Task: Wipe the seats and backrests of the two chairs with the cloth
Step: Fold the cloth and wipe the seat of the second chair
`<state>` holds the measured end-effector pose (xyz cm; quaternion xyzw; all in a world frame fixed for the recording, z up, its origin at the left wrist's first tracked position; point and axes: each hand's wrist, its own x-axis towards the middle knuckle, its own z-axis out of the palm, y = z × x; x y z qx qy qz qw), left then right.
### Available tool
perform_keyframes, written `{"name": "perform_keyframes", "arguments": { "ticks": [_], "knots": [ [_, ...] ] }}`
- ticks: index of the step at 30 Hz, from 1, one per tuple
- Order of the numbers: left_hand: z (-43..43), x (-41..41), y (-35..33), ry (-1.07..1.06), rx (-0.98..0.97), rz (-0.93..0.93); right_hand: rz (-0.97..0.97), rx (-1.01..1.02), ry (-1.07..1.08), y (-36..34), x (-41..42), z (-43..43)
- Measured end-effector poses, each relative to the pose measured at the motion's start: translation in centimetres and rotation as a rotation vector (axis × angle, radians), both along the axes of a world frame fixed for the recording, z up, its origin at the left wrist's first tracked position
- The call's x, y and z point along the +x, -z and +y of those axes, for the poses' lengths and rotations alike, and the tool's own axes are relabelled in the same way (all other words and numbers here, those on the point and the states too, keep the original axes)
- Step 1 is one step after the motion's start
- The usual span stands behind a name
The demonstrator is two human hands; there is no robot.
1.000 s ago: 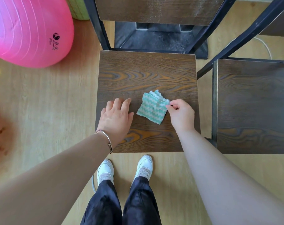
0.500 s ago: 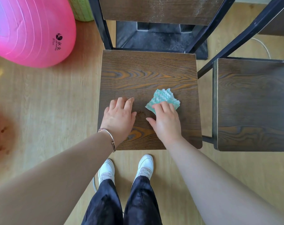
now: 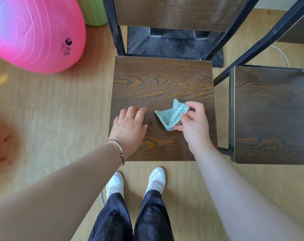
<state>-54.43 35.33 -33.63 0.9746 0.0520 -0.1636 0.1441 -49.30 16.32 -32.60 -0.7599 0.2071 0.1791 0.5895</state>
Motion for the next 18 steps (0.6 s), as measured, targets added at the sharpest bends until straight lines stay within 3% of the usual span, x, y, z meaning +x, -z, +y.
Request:
{"name": "perform_keyframes", "arguments": {
  "ticks": [6,12,14,18],
  "knots": [
    [-1.5,0.7,0.4,0.103,-0.05,0.031,-0.009,0.107,-0.103,-3.0,-0.1,0.2],
    [-1.7,2.8,1.1,0.004,-0.221,0.029,0.087,0.112,-0.068,-3.7,1.0,-1.2],
    [-0.9,3.4,0.5,-0.022,-0.259,0.088,0.112,-0.011,-0.178,-3.9,2.0,-2.5],
    [1.1,4.1,-2.0,-0.093,-0.364,0.264,0.1,-0.51,-0.595,-5.1,3.3,-5.1]
  ]
}}
